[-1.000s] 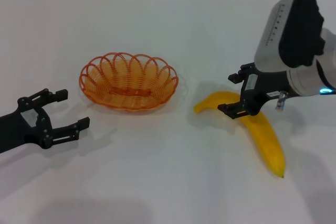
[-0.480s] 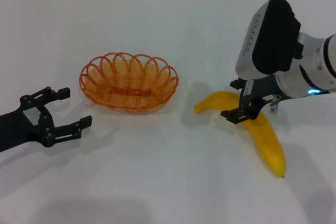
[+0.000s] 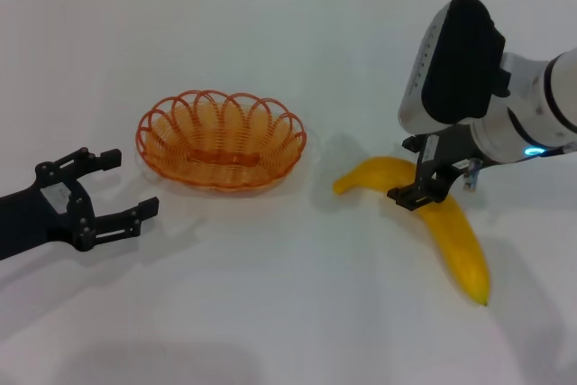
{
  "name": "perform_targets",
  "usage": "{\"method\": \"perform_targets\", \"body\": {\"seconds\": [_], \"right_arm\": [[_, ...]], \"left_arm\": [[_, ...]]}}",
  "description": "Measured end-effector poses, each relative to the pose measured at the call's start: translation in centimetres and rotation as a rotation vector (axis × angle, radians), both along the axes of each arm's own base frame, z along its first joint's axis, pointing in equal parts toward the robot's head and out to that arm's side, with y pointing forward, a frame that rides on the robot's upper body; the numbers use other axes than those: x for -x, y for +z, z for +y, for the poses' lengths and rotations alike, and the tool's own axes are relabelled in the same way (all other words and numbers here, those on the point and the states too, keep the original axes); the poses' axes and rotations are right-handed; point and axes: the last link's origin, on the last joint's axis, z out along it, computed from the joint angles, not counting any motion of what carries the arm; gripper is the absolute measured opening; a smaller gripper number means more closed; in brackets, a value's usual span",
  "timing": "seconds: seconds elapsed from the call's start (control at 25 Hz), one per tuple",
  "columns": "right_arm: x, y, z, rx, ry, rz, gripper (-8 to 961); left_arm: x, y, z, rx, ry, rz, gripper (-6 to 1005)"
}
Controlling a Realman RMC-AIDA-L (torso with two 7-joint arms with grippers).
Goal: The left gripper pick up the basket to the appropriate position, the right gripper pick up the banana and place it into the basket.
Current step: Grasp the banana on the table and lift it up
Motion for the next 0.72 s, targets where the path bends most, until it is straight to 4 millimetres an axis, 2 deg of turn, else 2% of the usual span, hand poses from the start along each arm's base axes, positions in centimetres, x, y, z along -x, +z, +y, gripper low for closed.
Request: {"method": "perform_targets", "body": {"seconds": [0.72], "right_arm": [[0.6,-1.1,-0.1,0.052,0.000,-0.034,739]], "left_arm": [[-0.3,0.0,0.3,-0.004,-0.009,-0.002,907]]}}
